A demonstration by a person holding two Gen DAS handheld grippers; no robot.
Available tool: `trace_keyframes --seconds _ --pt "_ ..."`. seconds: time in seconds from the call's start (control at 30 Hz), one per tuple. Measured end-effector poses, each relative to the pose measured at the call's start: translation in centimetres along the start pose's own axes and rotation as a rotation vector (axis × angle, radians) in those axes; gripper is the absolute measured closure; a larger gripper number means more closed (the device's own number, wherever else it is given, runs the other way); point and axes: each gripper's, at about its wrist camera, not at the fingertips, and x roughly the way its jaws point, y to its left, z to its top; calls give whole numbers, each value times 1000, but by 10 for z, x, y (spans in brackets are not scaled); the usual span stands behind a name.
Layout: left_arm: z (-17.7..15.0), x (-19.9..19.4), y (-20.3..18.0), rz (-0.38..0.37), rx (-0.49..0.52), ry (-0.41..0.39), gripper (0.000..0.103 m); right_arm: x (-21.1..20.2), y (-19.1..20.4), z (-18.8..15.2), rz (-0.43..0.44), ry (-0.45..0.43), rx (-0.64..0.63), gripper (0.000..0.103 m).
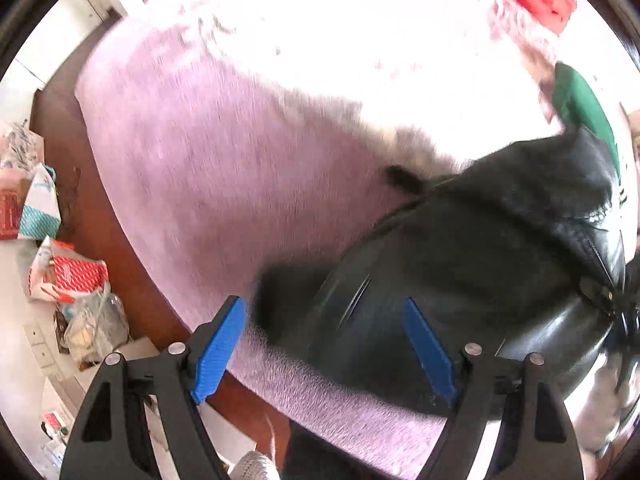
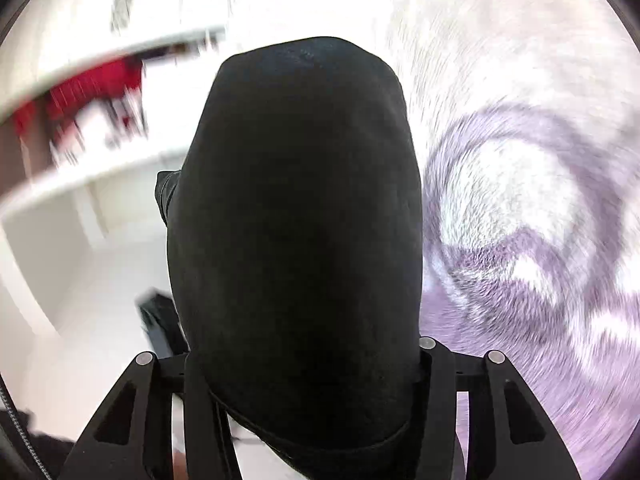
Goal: Fold large clothes
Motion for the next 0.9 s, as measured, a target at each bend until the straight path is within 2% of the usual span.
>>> trace_keyframes --seconds 0.07,0.13,0.17,0.23,0.3,0.37,0.43,0.53,0.57,0.6,0.63,0.67,0.7,0.77,0.8,0.83,0.87,0.9 --pt "6 -9 -14 -16 13 -27 22 -33 -9 -5 70 -145 68 50" --pt "13 -7 -34 -13 53 -41 22 -57 -28 -8 33 -265 137 39" --pt "12 -1 -37 -17 69 -38 22 -61 -40 -7 -18 -275 183 29" --pt "15 8 -58 -53 93 -17 22 -64 -64 -5 -167 -224 254 24" --pt "19 18 -84 -109 109 -2 22 -83 -82 -14 -203 -187 291 19" --pt "31 26 -113 -149 145 5 22 -102 -81 -23 -257 -172 272 19" --pt "39 37 -142 -169 176 8 22 -118 -72 -40 -354 -188 234 19" --pt "45 64 -162 -126 214 22 22 -149 -44 -51 -513 -229 159 19" --pt "45 80 -167 -85 236 37 22 -159 -24 -50 -553 -275 91 20" --pt "43 87 -166 -71 244 38 22 -166 -6 -40 -556 -308 39 22" --pt "40 96 -164 -47 263 43 21 -167 16 -23 -544 -335 -19 25" --pt "36 104 -161 -33 279 45 21 -170 36 -13 -520 -349 -82 33" --pt "34 105 -158 -35 280 39 21 -167 51 -2 -492 -343 -133 37" --pt "32 102 -152 -42 280 31 21 -135 80 31 -436 -301 -196 38" --pt "32 100 -150 -40 279 35 21 -111 87 40 -440 -267 -220 42" --pt "32 99 -148 -40 277 37 21 -84 109 36 -471 -238 -238 43" --pt "32 98 -145 -39 275 41 21 -65 107 50 -565 -214 -257 48" --pt "33 98 -143 -41 271 44 21 -52 95 55 -657 -199 -268 61"
